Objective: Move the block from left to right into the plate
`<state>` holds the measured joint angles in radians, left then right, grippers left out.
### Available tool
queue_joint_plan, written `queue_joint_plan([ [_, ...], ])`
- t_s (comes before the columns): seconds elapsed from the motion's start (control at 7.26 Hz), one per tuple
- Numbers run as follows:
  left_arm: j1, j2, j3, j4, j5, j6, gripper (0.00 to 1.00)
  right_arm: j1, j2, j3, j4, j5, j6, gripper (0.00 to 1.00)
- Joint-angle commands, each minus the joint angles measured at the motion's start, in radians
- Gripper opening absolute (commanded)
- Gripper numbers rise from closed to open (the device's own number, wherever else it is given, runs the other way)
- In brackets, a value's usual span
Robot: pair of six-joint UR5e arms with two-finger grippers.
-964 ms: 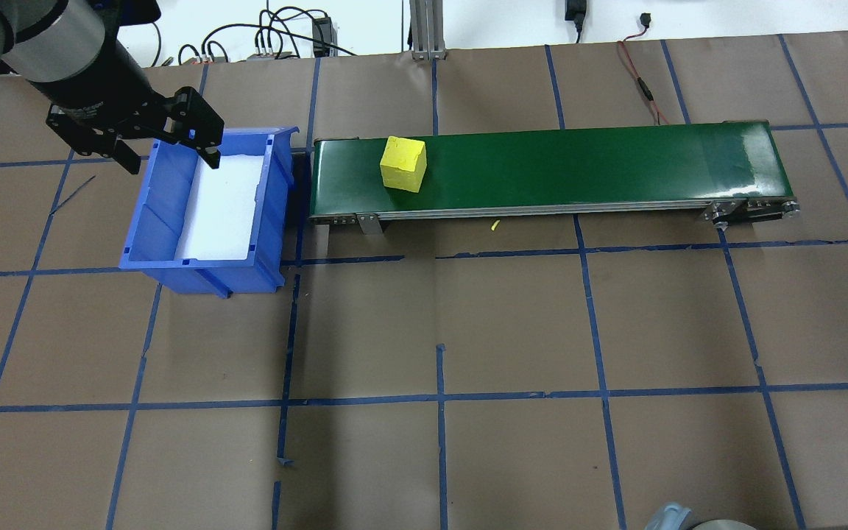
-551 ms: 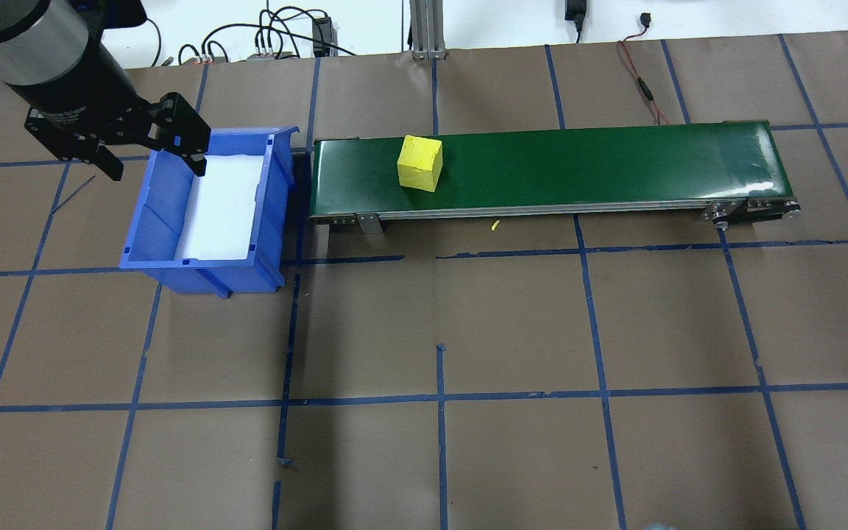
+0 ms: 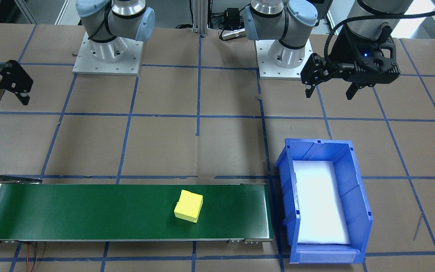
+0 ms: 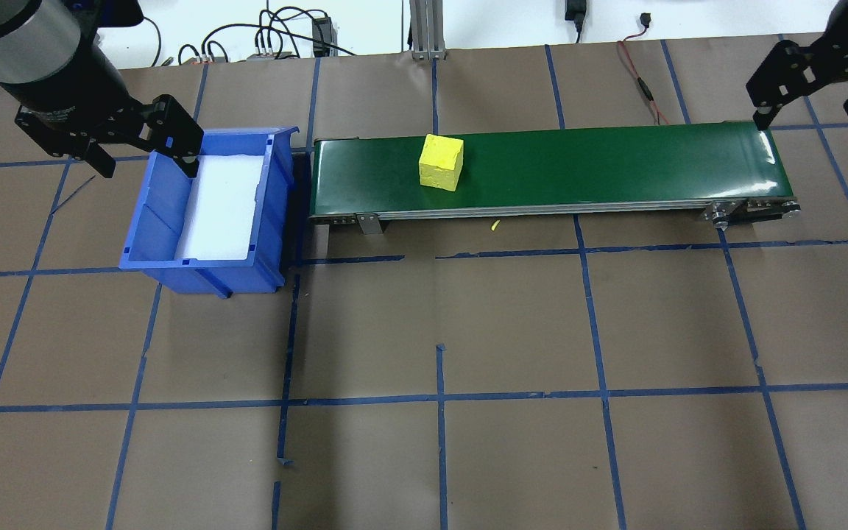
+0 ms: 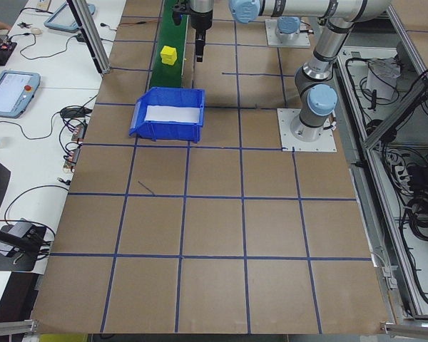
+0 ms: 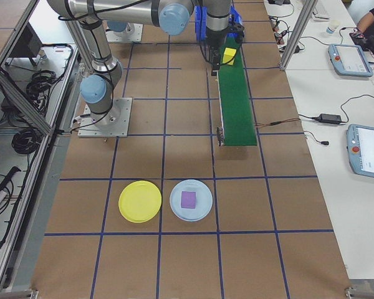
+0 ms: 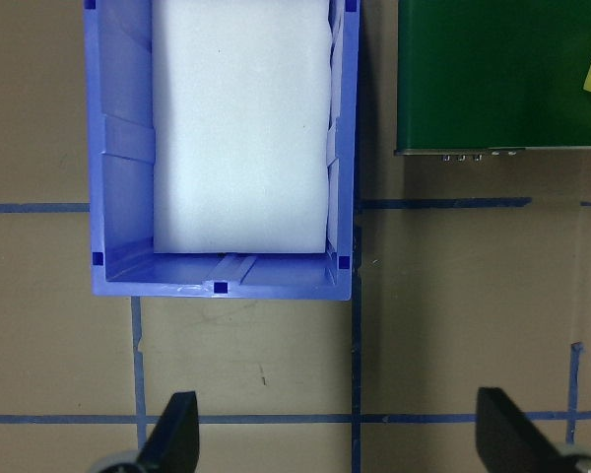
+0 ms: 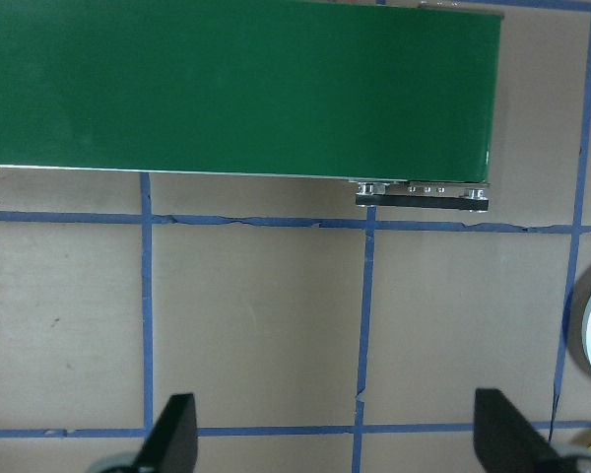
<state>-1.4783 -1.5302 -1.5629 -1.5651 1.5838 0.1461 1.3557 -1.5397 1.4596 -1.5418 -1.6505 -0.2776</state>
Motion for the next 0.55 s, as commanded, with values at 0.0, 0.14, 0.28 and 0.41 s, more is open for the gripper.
queue_joint_plan([
  [0.0,-0.001,0.002,-0.005,-0.001,-0.001,0.006,1.0,0.158,-0.004,-0.027,0.003,0.004,0.021,1.0],
  [0.14,0.001,0.002,0.001,-0.001,0.002,0.004,1.0,0.234,0.006,-0.027,-0.006,0.049,0.114,1.0],
  [0.28,0.004,0.002,0.0,-0.019,0.001,-0.005,1.0,0.268,0.003,-0.025,-0.007,0.072,0.18,1.0],
  [0.41,0.004,0.002,0.003,-0.024,0.002,-0.005,1.0,0.276,-0.006,-0.024,-0.004,0.083,0.223,1.0],
])
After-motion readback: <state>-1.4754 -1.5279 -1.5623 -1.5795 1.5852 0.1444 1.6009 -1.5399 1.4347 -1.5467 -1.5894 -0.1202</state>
